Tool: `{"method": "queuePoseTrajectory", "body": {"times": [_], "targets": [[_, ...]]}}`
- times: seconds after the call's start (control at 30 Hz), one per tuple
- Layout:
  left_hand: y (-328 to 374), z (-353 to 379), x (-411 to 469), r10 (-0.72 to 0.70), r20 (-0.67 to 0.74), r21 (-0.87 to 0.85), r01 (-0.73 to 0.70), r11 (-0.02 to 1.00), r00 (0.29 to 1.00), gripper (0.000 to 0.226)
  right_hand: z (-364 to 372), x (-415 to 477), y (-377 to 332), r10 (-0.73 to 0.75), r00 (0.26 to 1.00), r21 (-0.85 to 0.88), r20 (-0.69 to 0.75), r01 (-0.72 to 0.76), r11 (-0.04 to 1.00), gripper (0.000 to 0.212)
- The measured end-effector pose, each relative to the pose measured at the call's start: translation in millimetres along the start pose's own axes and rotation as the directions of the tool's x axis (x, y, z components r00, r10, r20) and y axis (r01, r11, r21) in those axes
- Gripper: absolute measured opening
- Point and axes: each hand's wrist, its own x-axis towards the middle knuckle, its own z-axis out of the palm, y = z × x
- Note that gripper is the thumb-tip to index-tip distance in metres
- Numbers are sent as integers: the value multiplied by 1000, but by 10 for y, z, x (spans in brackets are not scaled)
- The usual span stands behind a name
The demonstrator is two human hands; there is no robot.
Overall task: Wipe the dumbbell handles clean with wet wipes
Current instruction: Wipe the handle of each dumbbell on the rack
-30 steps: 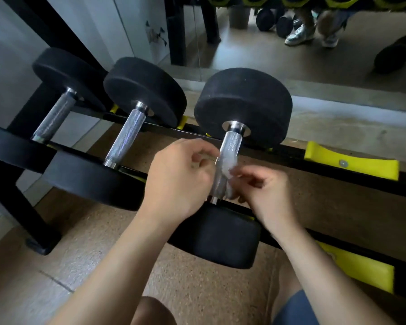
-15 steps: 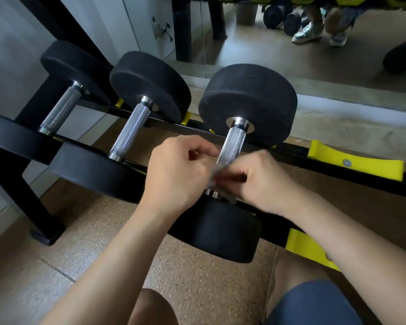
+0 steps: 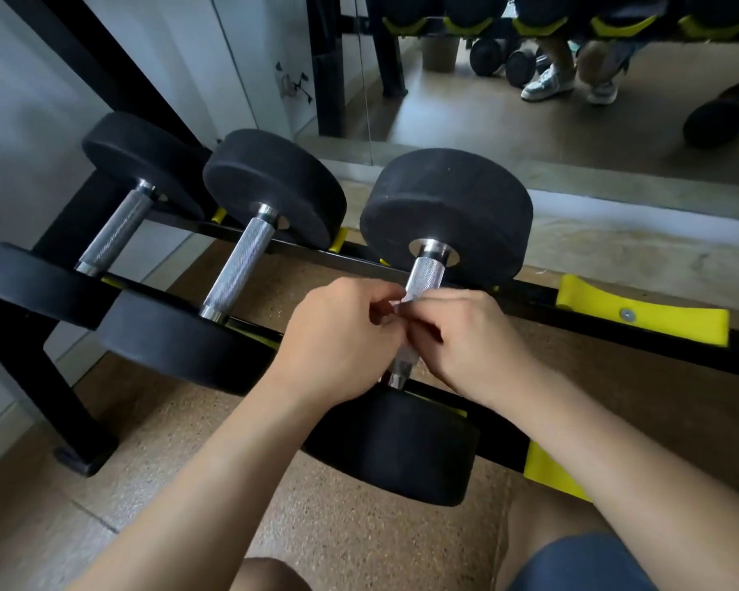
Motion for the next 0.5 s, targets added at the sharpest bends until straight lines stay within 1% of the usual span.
{"method": "queuePoseTrajectory", "body": {"times": [0.03, 0.07, 0.1, 0.13, 0.17, 0.2, 0.27, 0.33, 0.37, 0.43, 0.5], "targets": [[-16, -9, 55, 17, 37, 31, -18, 999, 999, 21, 17, -21, -9, 26, 999, 42, -30, -25, 999, 17], [-27, -14, 128, 30, 71, 75, -35, 997, 997, 17, 20, 1, 26, 80, 991, 89, -104, -71, 994, 11], [-35, -7, 211, 33, 99, 124, -46, 991, 995, 14, 19, 35, 78, 162, 967, 139, -195, -137, 981, 7], [-37, 9, 289, 30, 119, 163, -49, 985, 992, 15, 15, 65, 109, 255, 931, 195, -261, -208, 959, 8], [-42, 42, 359, 25, 134, 188, -50, 981, 991, 18, 21, 74, 128, 326, 898, 239, -295, -261, 935, 12], [-40, 79, 422, 25, 139, 208, -54, 977, 990, 22, 31, 55, 125, 367, 880, 255, -303, -296, 920, 17], [-55, 159, 555, 37, 110, 254, -64, 965, 993, 23, 38, -38, 61, 377, 884, 244, -277, -315, 917, 22], [-54, 182, 676, 32, 72, 241, -48, 969, 997, 22, 40, -99, 3, 361, 893, 239, -270, -301, 923, 26], [-43, 172, 727, 21, 65, 205, -34, 978, 998, 23, 45, -92, 3, 342, 892, 214, -295, -288, 933, 27], [-24, 151, 801, 4, 61, 125, -11, 992, 998, 20, 56, -14, 16, 268, 888, 104, -374, -247, 963, 23], [-35, 133, 791, -3, -3, 68, 3, 998, 1000, 14, 71, 73, 22, 200, 878, 19, -434, -213, 977, 15]]}}
